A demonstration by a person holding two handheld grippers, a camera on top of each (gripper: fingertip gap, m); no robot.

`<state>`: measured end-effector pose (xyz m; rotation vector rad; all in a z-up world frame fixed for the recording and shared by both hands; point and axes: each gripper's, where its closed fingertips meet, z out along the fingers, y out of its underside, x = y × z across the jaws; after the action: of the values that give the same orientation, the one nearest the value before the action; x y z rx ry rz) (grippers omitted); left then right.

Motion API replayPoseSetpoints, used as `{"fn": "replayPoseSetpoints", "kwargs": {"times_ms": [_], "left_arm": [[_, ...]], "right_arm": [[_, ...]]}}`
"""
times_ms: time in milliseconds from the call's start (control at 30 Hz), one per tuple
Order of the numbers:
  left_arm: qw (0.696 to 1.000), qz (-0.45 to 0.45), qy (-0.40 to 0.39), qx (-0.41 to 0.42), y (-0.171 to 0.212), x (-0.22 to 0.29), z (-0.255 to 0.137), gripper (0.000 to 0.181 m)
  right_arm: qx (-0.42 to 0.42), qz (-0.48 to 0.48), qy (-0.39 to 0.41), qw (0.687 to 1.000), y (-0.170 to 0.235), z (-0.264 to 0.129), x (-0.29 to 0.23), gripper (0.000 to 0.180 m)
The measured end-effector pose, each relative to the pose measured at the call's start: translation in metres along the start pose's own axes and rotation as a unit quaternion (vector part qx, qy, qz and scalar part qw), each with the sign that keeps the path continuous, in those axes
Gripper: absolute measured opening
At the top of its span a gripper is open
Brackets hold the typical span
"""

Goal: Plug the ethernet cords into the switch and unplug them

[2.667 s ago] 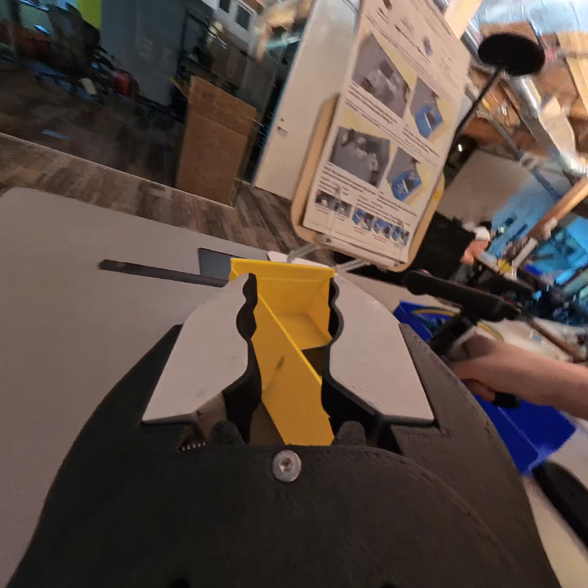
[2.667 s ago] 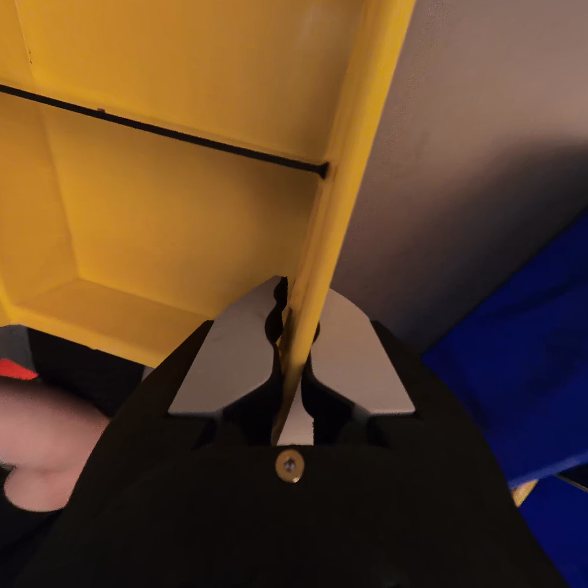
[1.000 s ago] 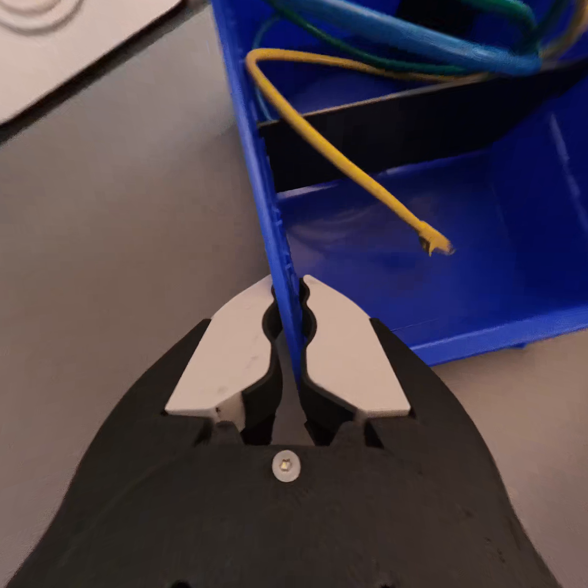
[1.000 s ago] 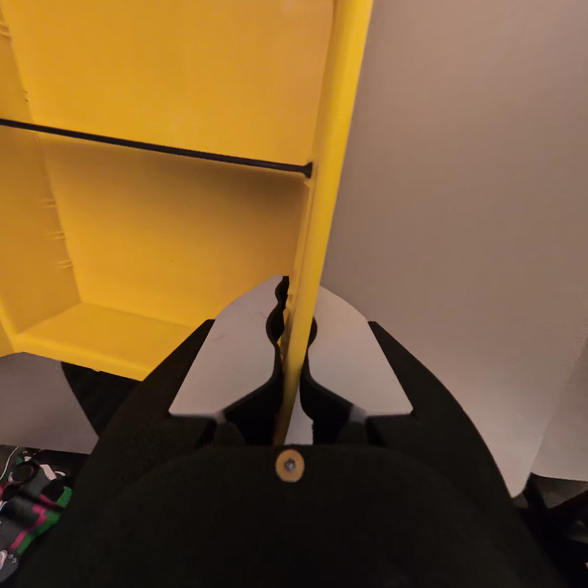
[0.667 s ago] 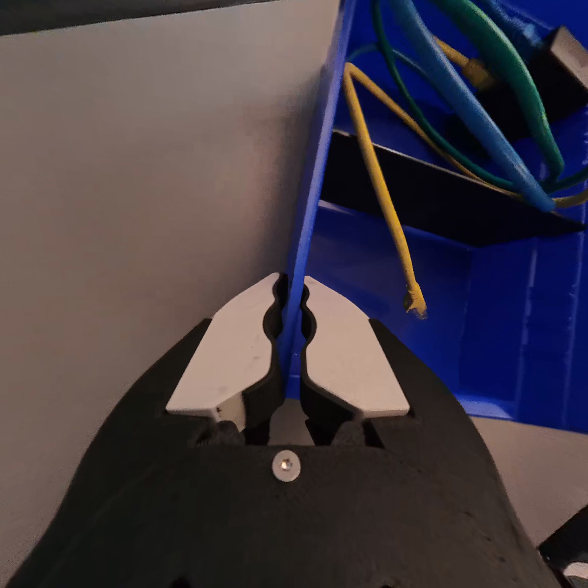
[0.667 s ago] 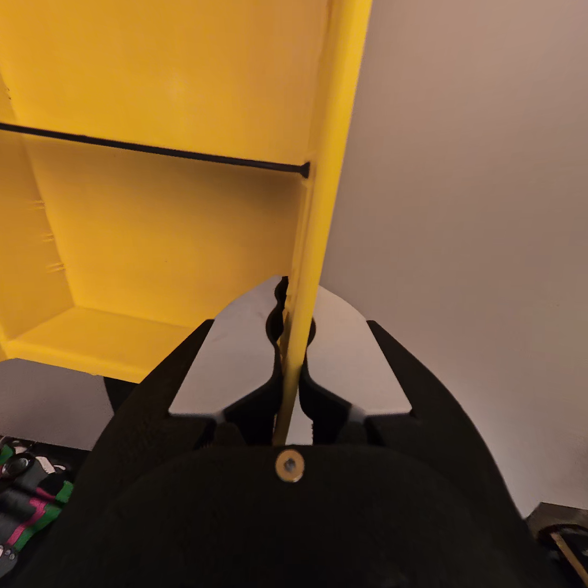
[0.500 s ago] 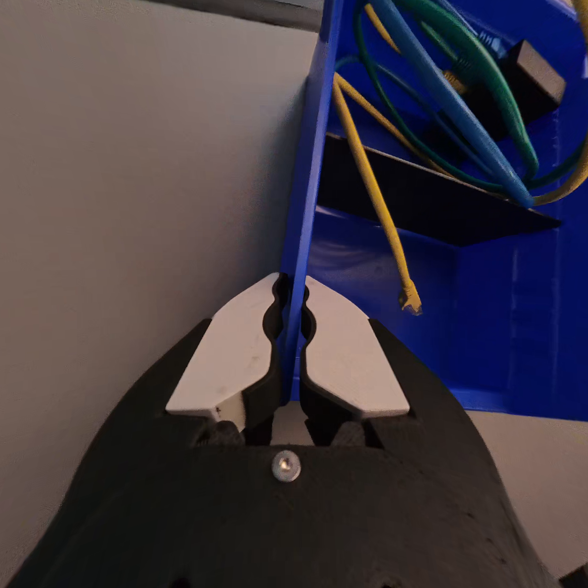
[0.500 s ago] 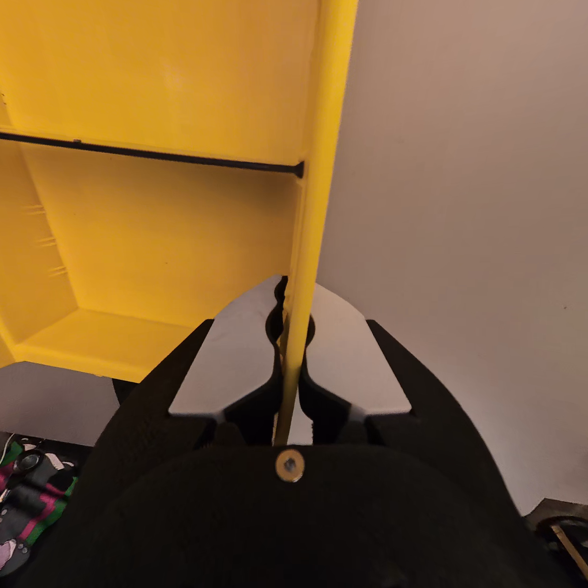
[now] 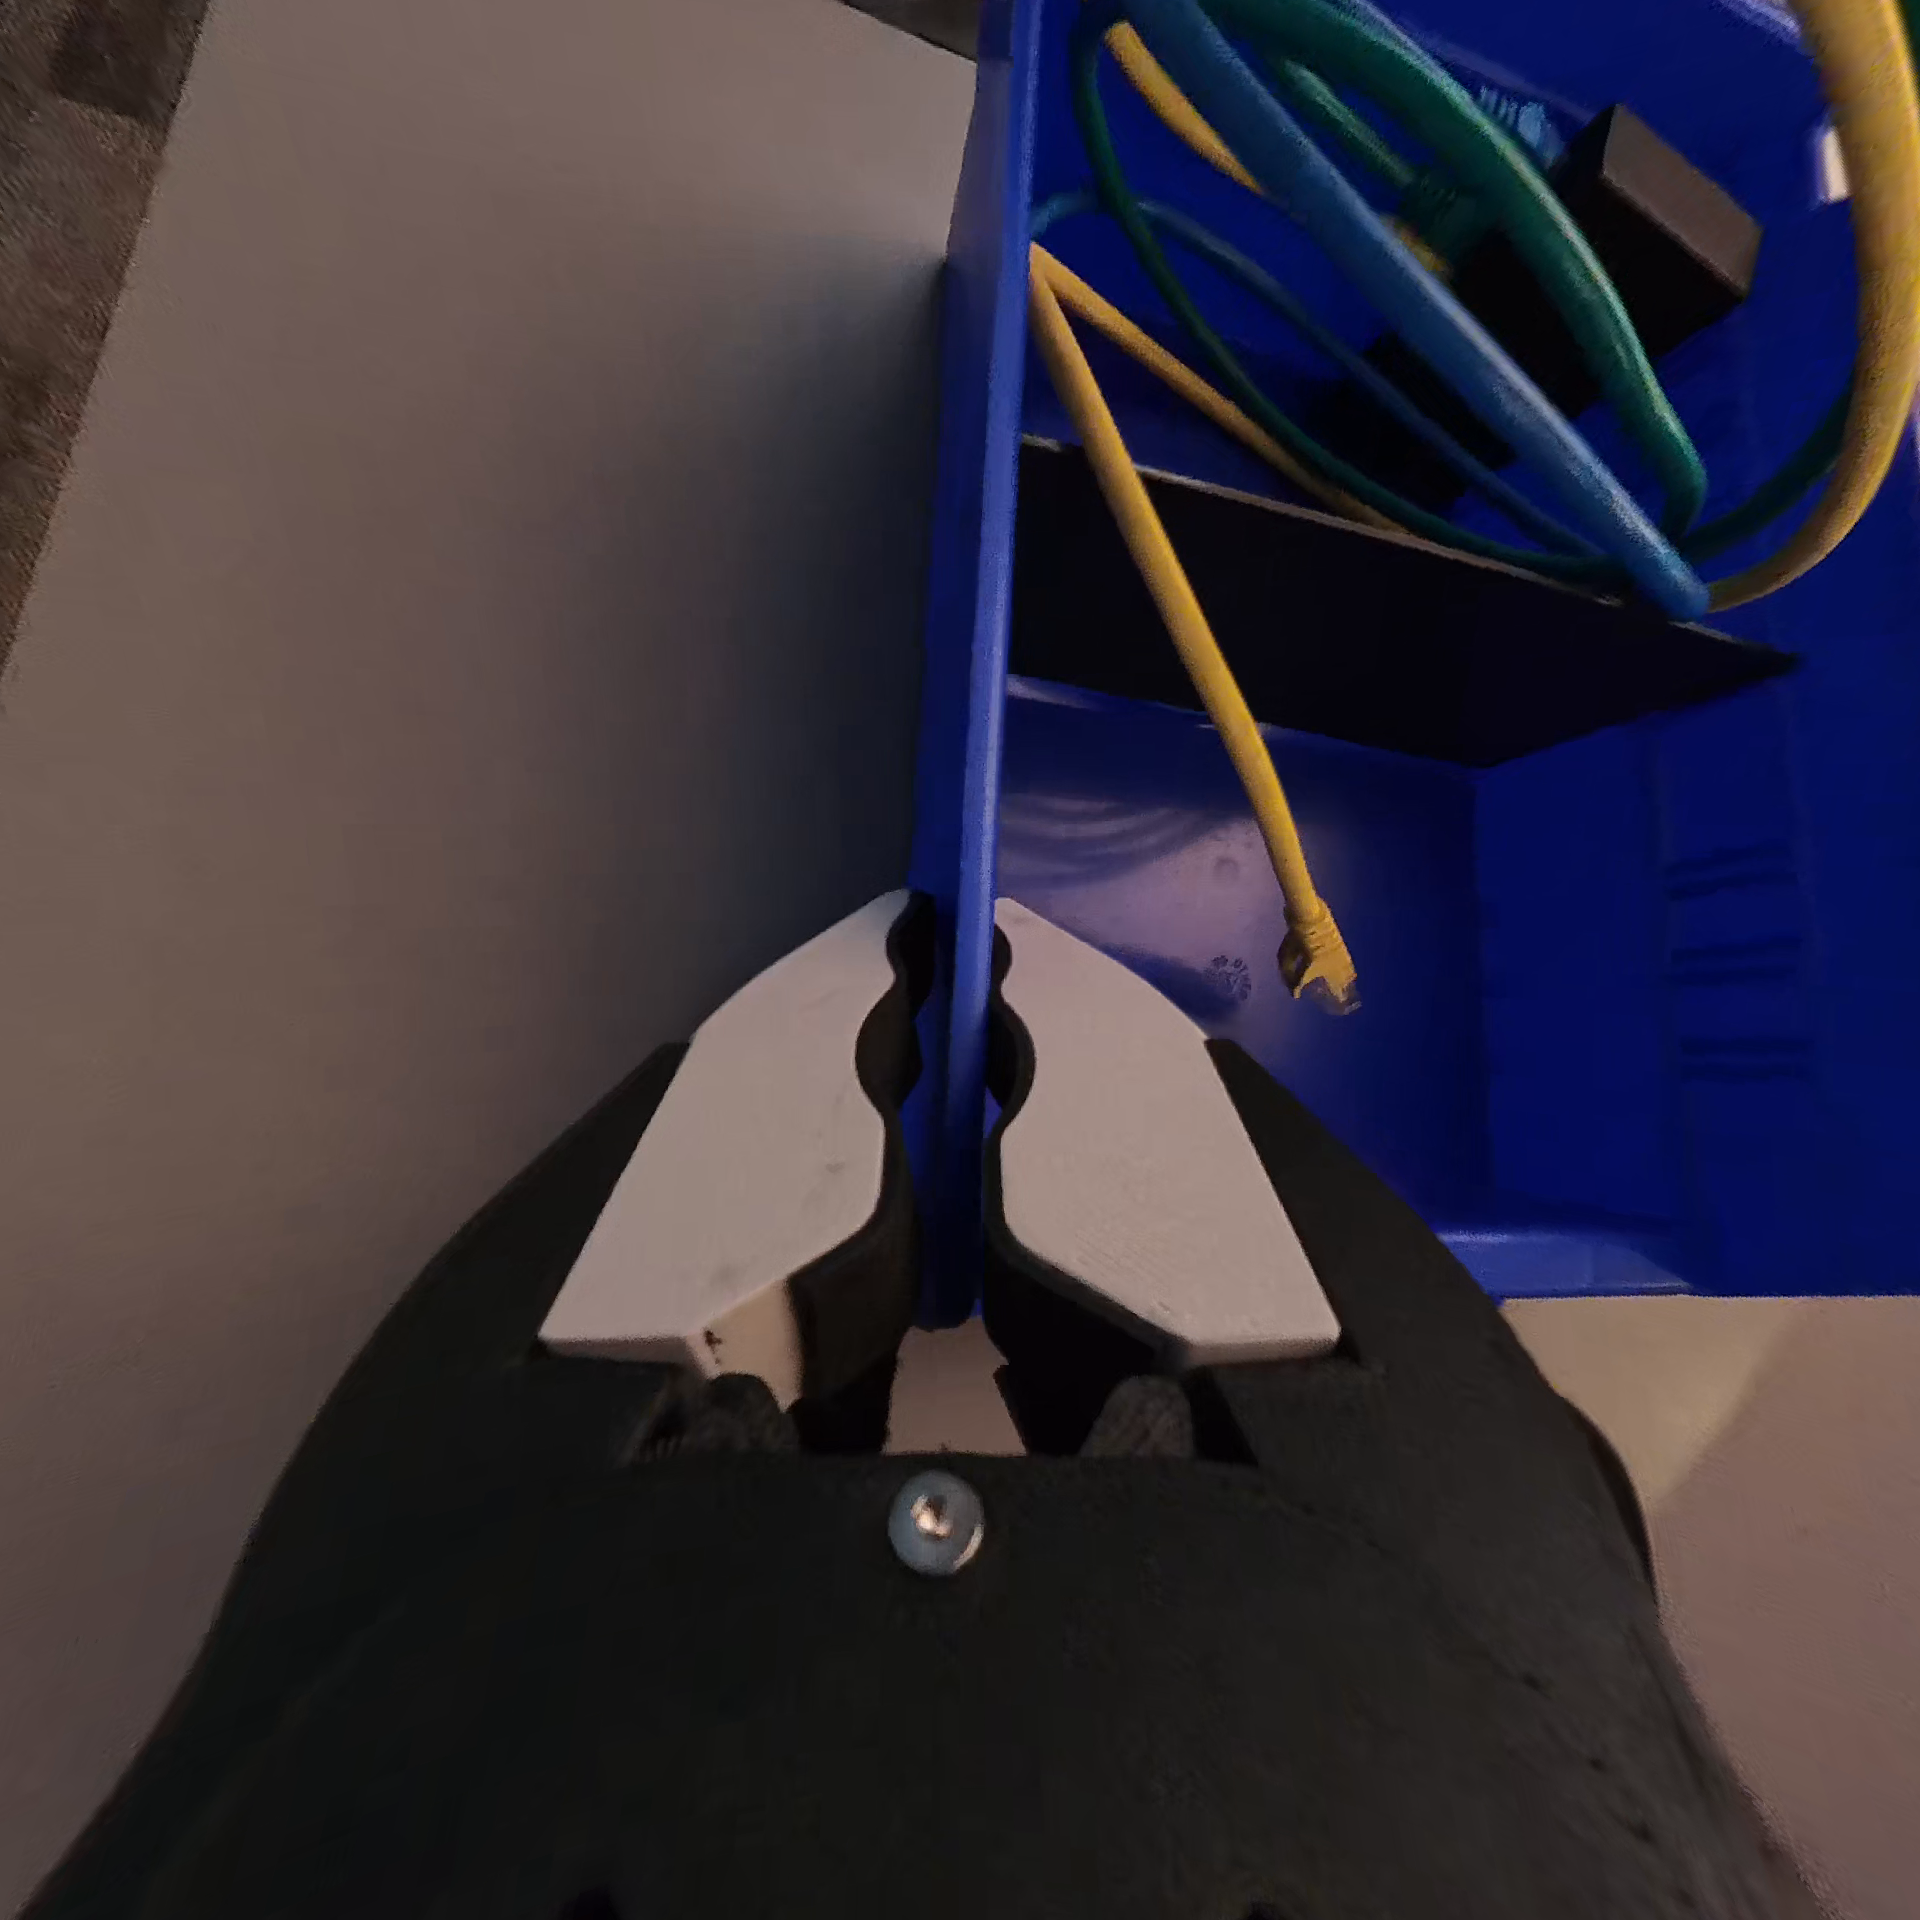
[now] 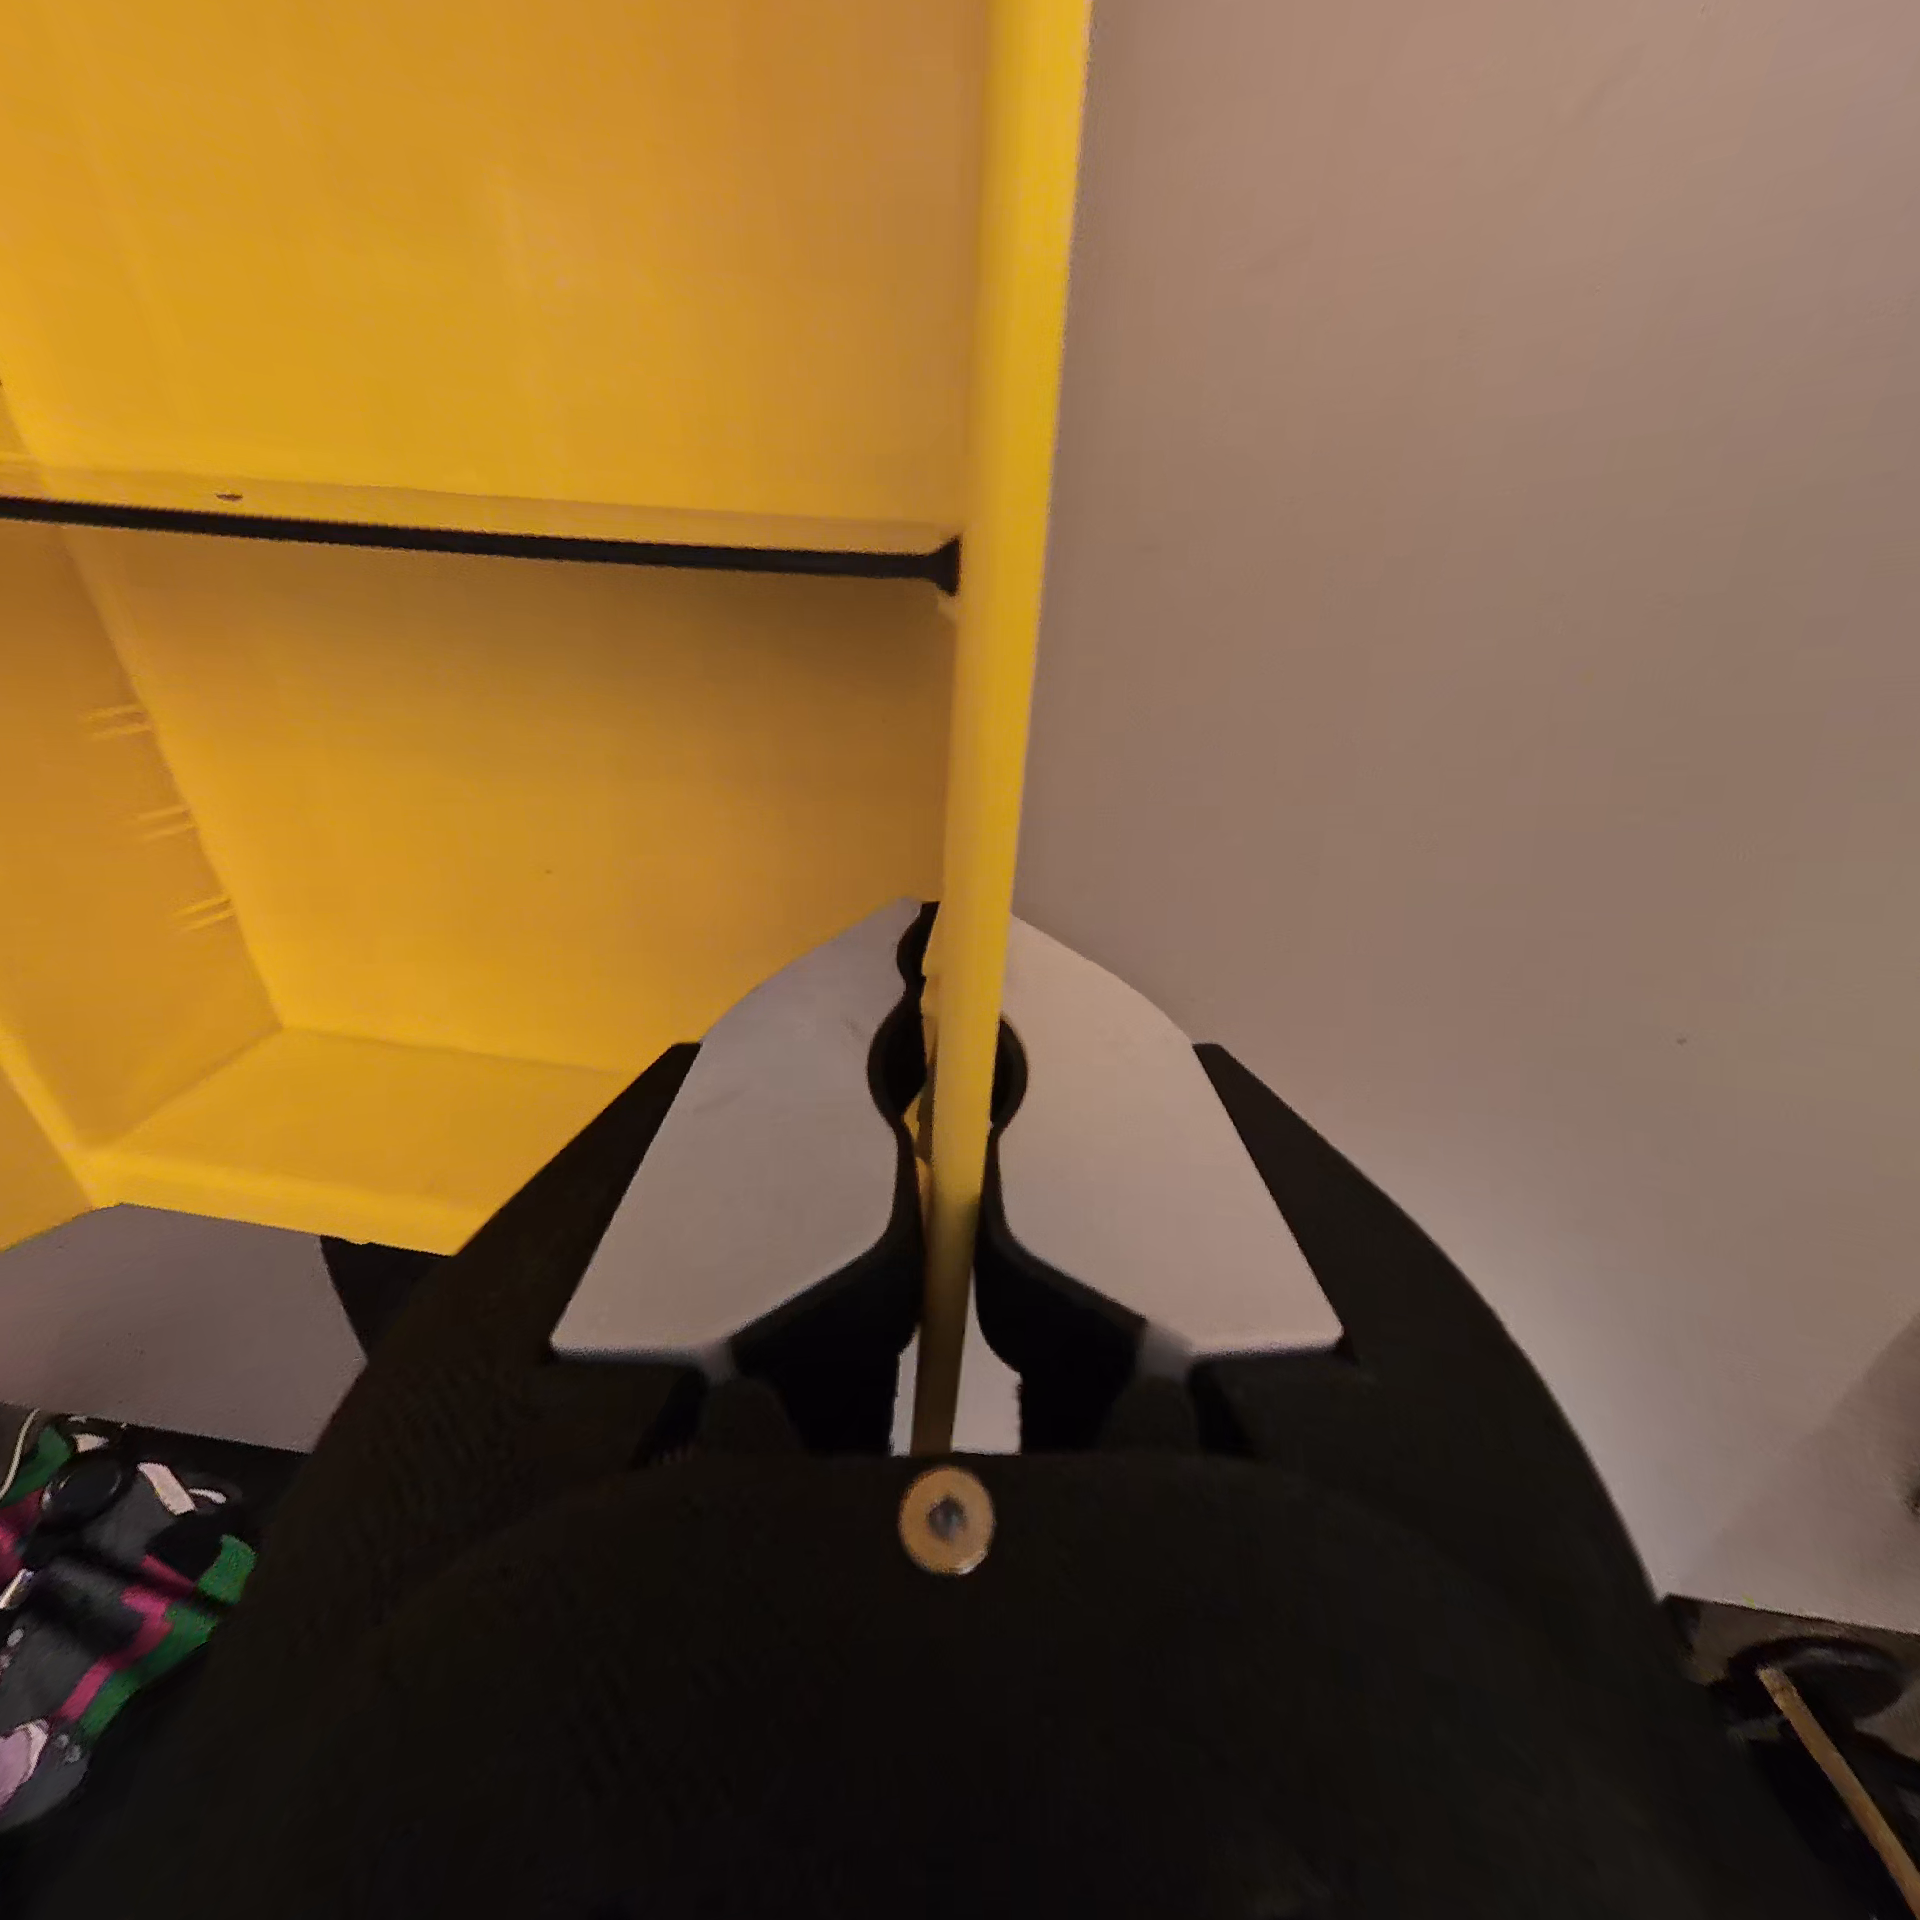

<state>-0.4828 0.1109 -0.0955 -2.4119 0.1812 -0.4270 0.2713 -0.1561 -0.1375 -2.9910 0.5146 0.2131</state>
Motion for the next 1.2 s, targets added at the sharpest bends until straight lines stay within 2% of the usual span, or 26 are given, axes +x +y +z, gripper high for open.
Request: {"fn": "replayPoseSetpoints", "kwargs": {"times_ms": [467, 800, 900, 967, 1033, 1100, 1133, 1200], "left_arm": [[0.999, 0.042, 0.024, 0.004, 0.002, 0.004, 0.0, 0.007], [1.0, 0.015, 0.02, 0.018, 0.001, -0.008, -0.003, 0.007], [1.0, 0.01, 0.017, 0.02, 0.0, -0.008, -0.003, 0.007], [0.999, -0.009, 0.021, 0.029, -0.003, -0.008, -0.006, 0.014], [0.996, -0.049, 0.026, 0.072, -0.017, -0.01, -0.017, 0.021], [0.983, -0.065, 0.045, 0.164, -0.041, -0.01, -0.04, 0.028], [0.971, -0.063, 0.059, 0.222, -0.056, -0.008, -0.057, 0.035], [0.934, -0.037, 0.098, 0.342, -0.081, 0.006, -0.1, 0.036]], "right_arm": [[0.002, -0.067, 0.002, 0.998, 0.006, 0.001, -0.01, 0.006], [-0.014, -0.076, 0.004, 0.997, 0.015, 0.001, -0.009, 0.007], [-0.016, -0.08, 0.026, 0.996, 0.015, 0.001, -0.006, 0.013], [-0.029, -0.09, 0.052, 0.994, 0.019, 0.003, -0.002, 0.029], [-0.037, -0.106, 0.074, 0.991, 0.021, 0.001, 0.0, 0.05], [-0.022, -0.119, 0.086, 0.989, 0.016, -0.01, -0.002, 0.055], [-0.008, -0.127, 0.094, 0.987, 0.012, -0.019, -0.004, 0.058], [0.037, -0.142, 0.124, 0.981, 0.0, -0.048, -0.006, 0.061]]}}
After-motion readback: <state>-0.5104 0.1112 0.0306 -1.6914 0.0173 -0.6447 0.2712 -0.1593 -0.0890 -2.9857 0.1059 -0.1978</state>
